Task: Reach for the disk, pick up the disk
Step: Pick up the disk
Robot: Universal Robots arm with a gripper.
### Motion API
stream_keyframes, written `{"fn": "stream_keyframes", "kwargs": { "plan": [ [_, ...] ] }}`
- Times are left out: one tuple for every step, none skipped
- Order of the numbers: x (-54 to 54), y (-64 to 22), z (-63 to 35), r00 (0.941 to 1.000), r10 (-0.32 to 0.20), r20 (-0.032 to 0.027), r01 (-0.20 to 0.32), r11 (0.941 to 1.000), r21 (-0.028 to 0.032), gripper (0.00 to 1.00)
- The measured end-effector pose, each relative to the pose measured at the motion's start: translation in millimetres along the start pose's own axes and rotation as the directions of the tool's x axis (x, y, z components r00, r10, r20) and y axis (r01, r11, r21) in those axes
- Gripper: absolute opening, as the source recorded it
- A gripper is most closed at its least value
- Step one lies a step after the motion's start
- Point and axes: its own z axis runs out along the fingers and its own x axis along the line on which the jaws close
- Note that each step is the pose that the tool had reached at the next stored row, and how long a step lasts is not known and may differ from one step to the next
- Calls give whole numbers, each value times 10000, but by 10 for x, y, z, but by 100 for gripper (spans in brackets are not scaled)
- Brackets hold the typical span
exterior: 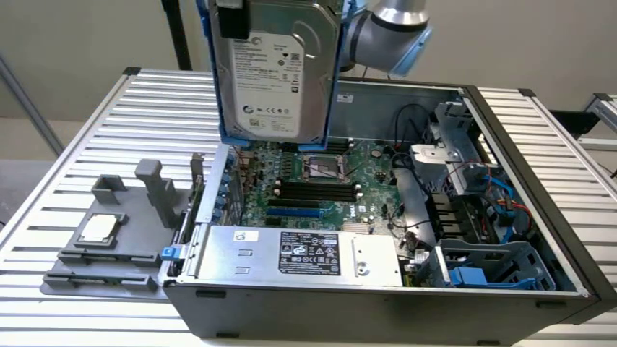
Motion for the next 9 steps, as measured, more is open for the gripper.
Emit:
{"fn": "stream_keyframes", "kwargs": {
  "plan": [
    [12,-47,2,10000,-1,0,1,10000,0,33],
    [23,-94,4,10000,-1,0,1,10000,0,33],
    [34,-140,6,10000,0,-1,0,10000,0,33],
    [46,-186,8,10000,-1,-1,1,10000,0,33],
    [57,-231,10,10000,-1,0,1,10000,0,33],
    [68,-276,12,10000,-1,0,1,10000,0,33],
    [79,-323,14,10000,0,1,0,10000,0,33],
    [91,-370,16,10000,-1,0,1,10000,0,33],
    [102,-417,19,10000,0,1,0,10000,0,33]
  ]
}}
